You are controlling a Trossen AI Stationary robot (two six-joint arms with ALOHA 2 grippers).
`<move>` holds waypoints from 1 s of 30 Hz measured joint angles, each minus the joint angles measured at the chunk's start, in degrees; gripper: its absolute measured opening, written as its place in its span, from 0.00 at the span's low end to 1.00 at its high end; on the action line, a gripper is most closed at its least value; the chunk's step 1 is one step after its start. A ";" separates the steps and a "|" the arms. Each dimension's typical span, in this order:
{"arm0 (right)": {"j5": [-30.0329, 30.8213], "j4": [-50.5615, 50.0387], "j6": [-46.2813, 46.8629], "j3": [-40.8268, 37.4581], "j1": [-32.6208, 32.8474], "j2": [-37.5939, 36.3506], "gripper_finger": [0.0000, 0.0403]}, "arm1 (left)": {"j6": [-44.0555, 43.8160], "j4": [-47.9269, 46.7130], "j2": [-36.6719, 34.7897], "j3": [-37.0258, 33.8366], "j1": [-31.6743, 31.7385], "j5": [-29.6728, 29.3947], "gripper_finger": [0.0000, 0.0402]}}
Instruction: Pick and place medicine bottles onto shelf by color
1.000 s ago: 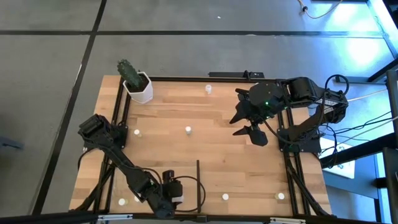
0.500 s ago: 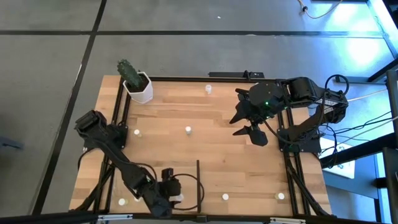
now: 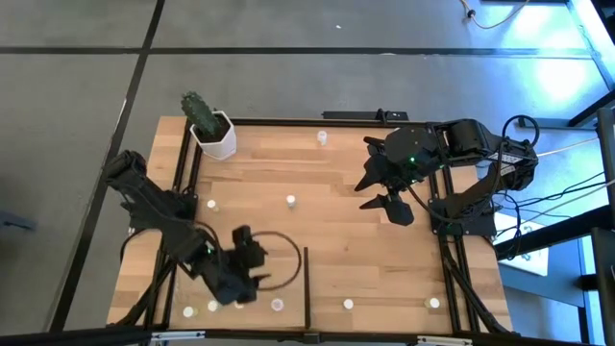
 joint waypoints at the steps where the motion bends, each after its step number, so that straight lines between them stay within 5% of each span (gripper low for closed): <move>1: 0.00 0.00 0.00 0.00 0.01 0.00 0.54 | -0.50 -1.15 -0.78 0.00 0.75 -0.12 0.64; 9: 0.00 0.00 0.00 0.00 0.00 0.00 0.54 | -8.50 -9.72 -5.26 0.00 7.11 1.76 0.64; 30: 0.01 1.43 -0.07 0.00 -0.21 0.00 0.54 | -32.94 -30.72 -5.99 0.00 33.99 23.12 0.64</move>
